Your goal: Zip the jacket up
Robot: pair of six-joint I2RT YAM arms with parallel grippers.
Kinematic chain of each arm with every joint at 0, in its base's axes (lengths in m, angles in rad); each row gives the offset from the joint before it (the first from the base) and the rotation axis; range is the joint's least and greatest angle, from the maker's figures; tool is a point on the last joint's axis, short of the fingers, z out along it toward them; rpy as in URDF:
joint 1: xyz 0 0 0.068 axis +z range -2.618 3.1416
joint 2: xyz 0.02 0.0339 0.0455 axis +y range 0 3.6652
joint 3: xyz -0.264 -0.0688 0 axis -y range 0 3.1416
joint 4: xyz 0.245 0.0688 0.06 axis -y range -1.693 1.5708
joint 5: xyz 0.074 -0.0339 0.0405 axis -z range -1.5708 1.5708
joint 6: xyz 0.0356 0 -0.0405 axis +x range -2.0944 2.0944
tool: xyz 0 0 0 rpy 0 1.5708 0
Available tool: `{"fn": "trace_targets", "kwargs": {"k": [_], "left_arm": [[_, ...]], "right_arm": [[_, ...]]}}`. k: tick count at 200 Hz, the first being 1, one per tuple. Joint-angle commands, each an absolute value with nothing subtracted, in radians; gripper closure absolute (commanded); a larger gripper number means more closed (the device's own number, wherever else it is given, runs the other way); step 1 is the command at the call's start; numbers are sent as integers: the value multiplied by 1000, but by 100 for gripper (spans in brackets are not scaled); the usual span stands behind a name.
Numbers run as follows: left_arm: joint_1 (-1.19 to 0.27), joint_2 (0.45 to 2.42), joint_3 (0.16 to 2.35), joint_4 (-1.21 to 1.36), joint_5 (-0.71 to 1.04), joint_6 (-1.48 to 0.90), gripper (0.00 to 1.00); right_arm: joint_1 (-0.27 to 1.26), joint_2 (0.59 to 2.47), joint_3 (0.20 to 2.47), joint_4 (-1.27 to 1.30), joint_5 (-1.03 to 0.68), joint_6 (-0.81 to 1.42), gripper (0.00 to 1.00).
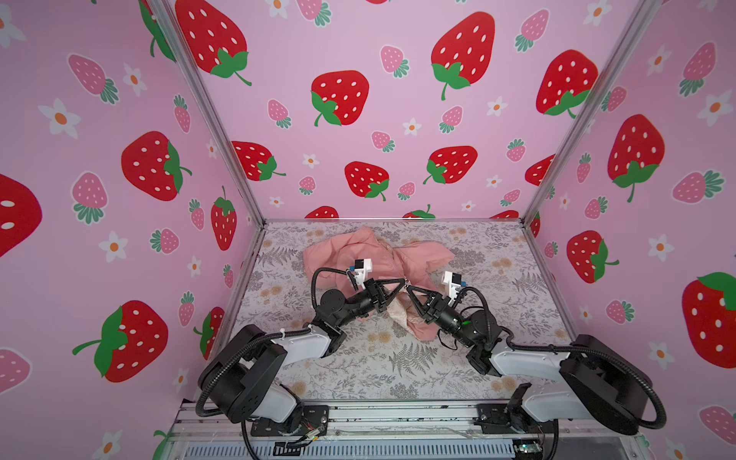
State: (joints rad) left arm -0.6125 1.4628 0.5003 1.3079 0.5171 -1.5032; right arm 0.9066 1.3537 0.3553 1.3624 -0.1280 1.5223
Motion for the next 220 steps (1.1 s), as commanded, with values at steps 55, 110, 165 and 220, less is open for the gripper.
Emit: {"fn": "trace_targets", "kwargs": {"k": [55,110,165,220], "left_arm": [[-619,1443,537,1360,551,-1501,100],[-620,1451,537,1363,551,-1500,100],[-621,1456,539,1367,551,-1503,100],[-621,1465,542,1374,536,-1497,100]], "right_arm": [[892,1336,356,1393,-103,1539,82],[885,1330,354,1388,-104,1542,84],[885,1336,357,1391,-117,1538,97],[889,1336,356,1389,-139,1534,100]]}}
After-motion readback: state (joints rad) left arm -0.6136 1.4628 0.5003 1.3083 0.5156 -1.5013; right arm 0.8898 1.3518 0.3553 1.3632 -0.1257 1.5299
